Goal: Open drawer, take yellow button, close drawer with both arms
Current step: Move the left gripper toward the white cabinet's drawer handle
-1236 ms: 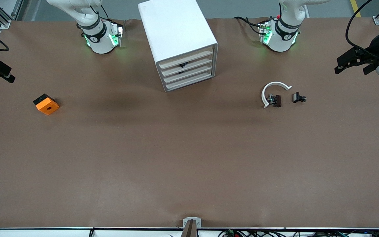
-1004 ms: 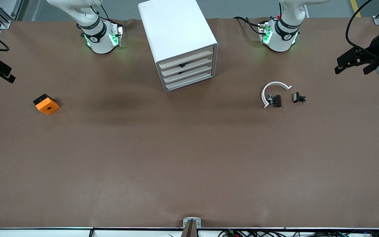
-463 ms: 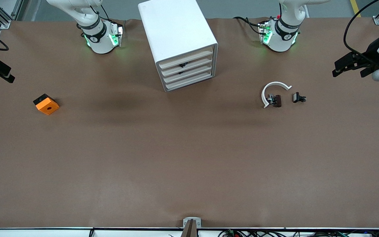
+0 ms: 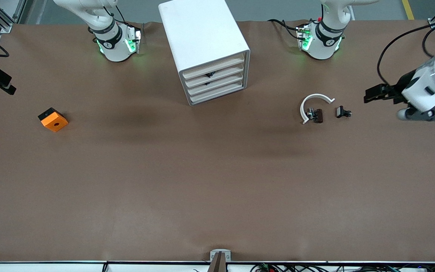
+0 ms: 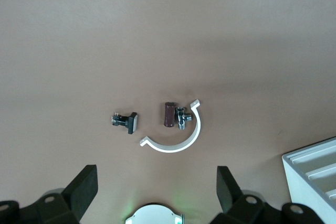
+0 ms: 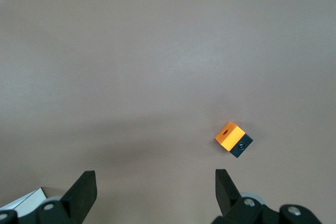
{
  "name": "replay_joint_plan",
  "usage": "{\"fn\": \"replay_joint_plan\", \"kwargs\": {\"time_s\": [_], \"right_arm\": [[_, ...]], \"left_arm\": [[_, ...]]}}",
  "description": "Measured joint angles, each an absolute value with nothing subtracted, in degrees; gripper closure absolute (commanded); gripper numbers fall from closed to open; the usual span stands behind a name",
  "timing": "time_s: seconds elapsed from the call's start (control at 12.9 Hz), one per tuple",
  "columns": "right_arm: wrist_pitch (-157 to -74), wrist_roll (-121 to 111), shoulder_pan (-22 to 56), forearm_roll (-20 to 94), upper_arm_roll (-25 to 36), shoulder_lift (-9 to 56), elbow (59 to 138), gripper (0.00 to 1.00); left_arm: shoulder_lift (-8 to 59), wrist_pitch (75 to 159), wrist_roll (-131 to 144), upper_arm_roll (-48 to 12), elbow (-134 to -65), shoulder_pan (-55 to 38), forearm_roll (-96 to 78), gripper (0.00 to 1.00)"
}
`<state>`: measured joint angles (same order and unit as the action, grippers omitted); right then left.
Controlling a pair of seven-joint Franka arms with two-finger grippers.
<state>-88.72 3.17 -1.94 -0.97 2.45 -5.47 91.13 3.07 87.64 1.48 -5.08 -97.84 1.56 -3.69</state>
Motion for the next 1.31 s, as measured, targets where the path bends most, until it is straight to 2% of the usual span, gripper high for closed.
{"fn": "replay_joint_plan", "kwargs": {"time_s": [0.46, 0.93, 1.31], "right_arm": [[-88.4, 3.2, -1.9, -1.0, 2.4, -5.5, 90.5, 0.00], [-87.0, 3.2, -1.3, -1.0, 2.1, -5.5, 90.1, 0.00], [-85.8, 3.2, -1.1, -1.0, 2.1, -5.5, 90.2, 0.00]], "left_arm": [[14.7, 88.0, 19.1, -12.9, -99.2, 0.5, -3.7, 0.00], [22.8, 89.1, 55.0, -14.6, -95.5, -7.7, -7.7, 0.00], [31.9, 79.9, 79.3, -15.8, -88.7, -8.2, -22.4, 0.00]]}}
